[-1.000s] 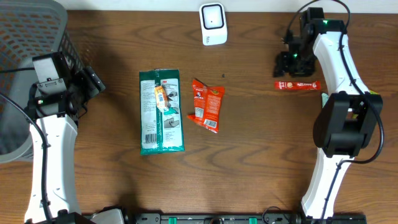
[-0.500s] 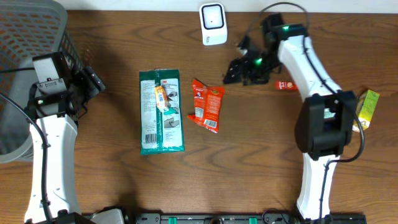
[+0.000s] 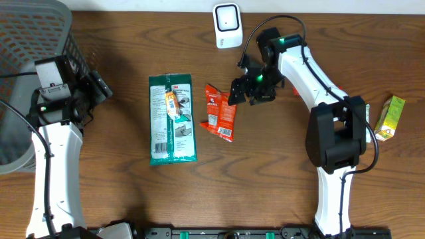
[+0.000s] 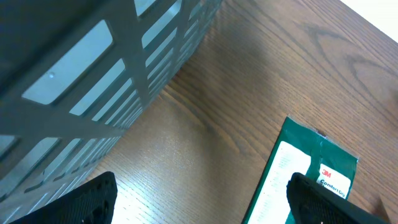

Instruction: Scan the item barcode

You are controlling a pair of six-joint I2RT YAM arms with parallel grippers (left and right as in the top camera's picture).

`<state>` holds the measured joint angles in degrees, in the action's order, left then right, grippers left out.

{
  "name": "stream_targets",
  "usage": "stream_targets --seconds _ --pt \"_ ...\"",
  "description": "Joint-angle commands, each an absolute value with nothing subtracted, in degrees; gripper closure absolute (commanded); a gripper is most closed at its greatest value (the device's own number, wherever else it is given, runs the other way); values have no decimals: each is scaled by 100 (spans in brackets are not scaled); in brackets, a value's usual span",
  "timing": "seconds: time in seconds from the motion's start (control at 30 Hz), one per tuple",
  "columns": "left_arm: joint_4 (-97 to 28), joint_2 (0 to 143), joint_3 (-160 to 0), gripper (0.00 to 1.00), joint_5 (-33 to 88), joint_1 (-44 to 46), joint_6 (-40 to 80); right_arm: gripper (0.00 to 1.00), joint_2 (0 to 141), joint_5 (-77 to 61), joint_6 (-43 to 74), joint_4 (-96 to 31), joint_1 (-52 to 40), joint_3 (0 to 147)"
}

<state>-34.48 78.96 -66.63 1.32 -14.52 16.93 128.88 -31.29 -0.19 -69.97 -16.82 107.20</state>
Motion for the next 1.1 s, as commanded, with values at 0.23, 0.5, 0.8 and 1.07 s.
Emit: stream_targets --seconds 0.23,0.5,0.8,1.07 --pt "-3444 7802 -6742 12 58 -1498 1728 12 12838 -3173 -486 -7022 -1697 10606" --pt "-3444 7802 -6742 12 58 -1498 1728 10 12838 -3131 -611 -7050 -1693 10593" --pt "-3444 7802 -6742 12 58 -1498 1728 8 12838 -3074 -611 -7054 -1697 10593" --pt "-3444 7802 -6742 12 58 -1498 1728 5 12838 -2985 -609 -7048 -1699 10593"
